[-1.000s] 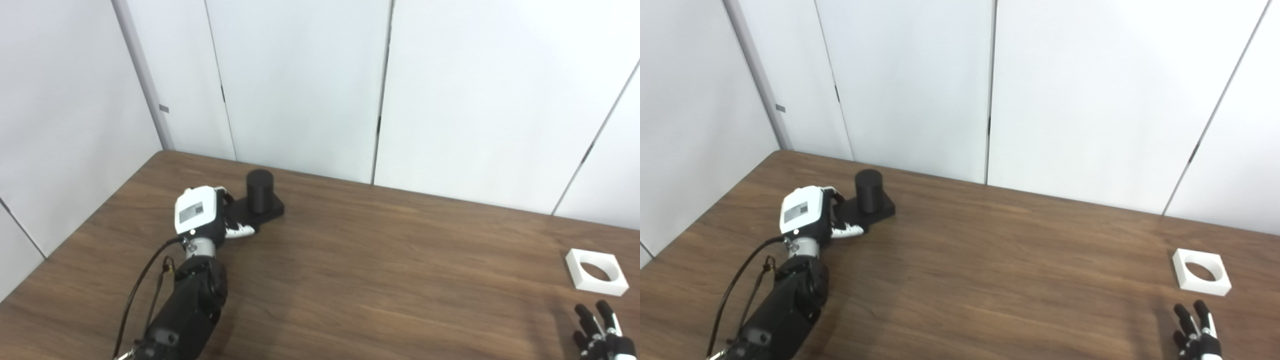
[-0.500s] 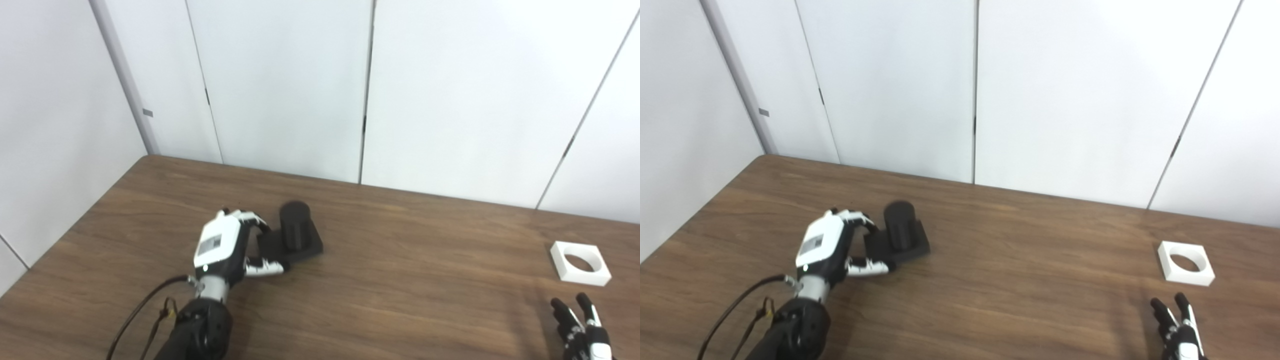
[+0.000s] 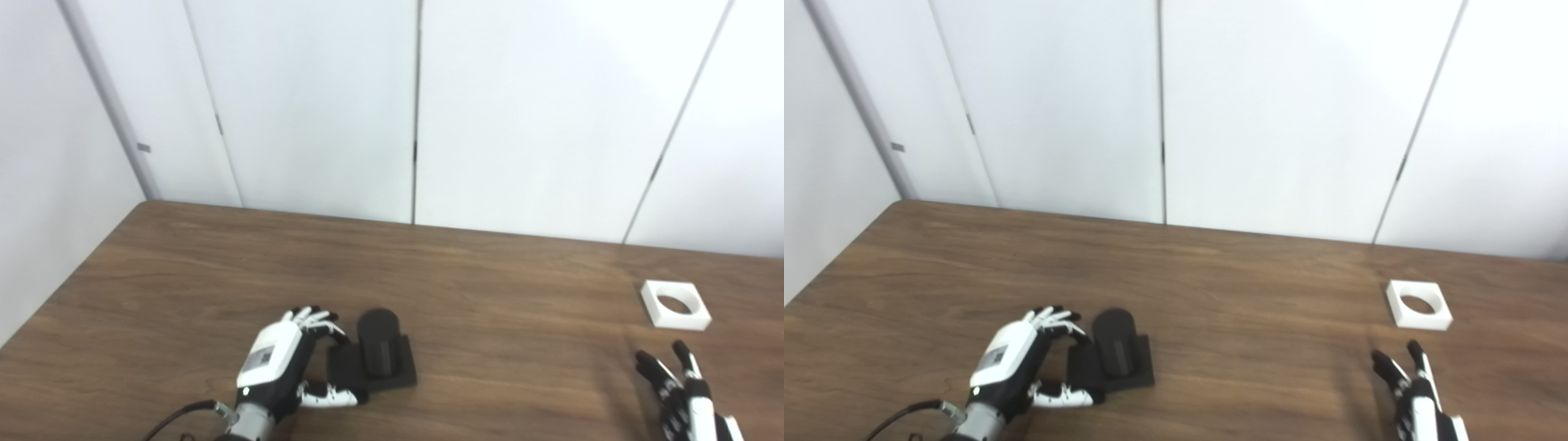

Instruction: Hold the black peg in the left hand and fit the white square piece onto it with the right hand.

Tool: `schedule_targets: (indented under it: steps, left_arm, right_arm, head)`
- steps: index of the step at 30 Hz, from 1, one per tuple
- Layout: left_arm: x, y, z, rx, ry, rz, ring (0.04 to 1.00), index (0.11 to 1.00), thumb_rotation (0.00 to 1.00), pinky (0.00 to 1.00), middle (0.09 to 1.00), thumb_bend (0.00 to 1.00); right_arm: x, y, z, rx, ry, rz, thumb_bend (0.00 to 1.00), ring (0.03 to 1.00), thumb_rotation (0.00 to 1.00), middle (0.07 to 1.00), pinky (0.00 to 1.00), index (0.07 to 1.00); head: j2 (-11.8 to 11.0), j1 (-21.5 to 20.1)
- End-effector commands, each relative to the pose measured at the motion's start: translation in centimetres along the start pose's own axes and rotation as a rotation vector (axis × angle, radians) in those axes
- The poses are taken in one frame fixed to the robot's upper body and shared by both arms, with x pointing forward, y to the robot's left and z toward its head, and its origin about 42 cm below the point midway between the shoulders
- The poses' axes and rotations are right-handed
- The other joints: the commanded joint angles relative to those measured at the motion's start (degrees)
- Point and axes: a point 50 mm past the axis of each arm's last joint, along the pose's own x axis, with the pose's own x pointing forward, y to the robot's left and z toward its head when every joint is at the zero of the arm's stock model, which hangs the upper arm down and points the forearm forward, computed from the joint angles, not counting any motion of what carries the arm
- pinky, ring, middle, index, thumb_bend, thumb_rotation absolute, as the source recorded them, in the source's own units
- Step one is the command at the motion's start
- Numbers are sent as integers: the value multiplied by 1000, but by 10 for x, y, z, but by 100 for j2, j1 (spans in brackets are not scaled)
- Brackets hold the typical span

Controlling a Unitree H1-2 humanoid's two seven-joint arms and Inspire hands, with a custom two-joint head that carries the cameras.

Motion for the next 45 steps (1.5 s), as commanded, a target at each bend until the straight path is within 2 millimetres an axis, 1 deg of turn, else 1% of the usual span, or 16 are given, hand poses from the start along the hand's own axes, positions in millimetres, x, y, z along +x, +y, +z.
schedule_targets:
  steps: [1,2,3,4,7,11,14,16,17,21,27,39,42,43,45]
  left_arm:
    - [-2,1,11,-7,-70,-18,957,487,51,1000,869,506]
    - [-5,-1,13,-14,-83,-30,959,487,51,1000,869,507]
    - [-7,-5,15,-22,-99,-40,959,487,51,1000,868,507]
    - [-10,-8,18,-30,-116,-48,955,487,50,1000,865,508]
    - [-18,-16,26,-55,-173,-73,944,486,48,1000,853,509]
    - [-29,-31,38,-67,-238,-113,940,486,49,1000,837,509]
    - [-30,-37,44,-56,-257,-157,948,486,49,1000,845,508]
    - [-29,-41,45,-68,-301,-182,948,486,51,1000,854,509]
    - [-30,-42,47,-74,-307,-188,951,486,51,1000,856,509]
    - [-35,-46,49,-84,-316,-190,939,486,52,1000,849,507]
    - [-40,-50,50,-86,-319,-177,928,487,52,1000,847,506]
    - [-43,-57,51,-70,-321,-154,934,487,48,1000,848,505]
    - [-42,-57,49,-69,-321,-152,936,487,47,1000,850,505]
    - [-41,-56,49,-69,-322,-149,936,487,47,1000,849,505]
    - [-40,-54,49,-70,-322,-143,932,487,48,1000,846,505]
  right_arm:
    - [-10,19,2,71,-6,-20,477,879,996,841,994,996]
    - [-10,20,3,70,-6,-21,486,879,986,843,989,995]
    - [-10,21,3,69,-7,-21,490,879,982,845,982,995]
    - [-11,22,4,67,-8,-21,490,879,980,846,985,994]
    - [-11,25,7,59,-3,-18,500,878,984,846,993,982]
    - [-11,28,9,57,-6,-11,522,886,973,846,1000,950]
    - [-11,29,11,56,-2,-11,510,890,976,843,1000,940]
    - [-11,29,13,53,2,-8,511,896,983,847,1000,943]
    - [-11,29,13,51,4,-7,513,900,986,848,1000,942]
    - [-10,29,14,46,8,-9,532,895,984,845,1000,932]
    - [-9,30,15,34,0,-10,531,875,994,838,1000,933]
    - [-9,27,14,52,6,-18,534,882,974,835,1000,934]
    - [-8,27,12,51,4,-19,534,880,972,838,1000,933]
    - [-8,27,12,52,2,-20,533,878,969,838,1000,932]
    - [-8,27,11,59,3,-19,540,880,962,839,1000,936]
  head:
    - [55,-57]
    - [106,-145]
    - [106,-145]
    - [167,-267]
    - [239,-433]
    - [296,-534]
    - [336,-572]
    - [353,-591]
    - [396,-616]
    - [436,-627]
    - [444,-632]
    - [415,-615]
    - [372,-706]
    - [351,-792]
    - [351,-792]
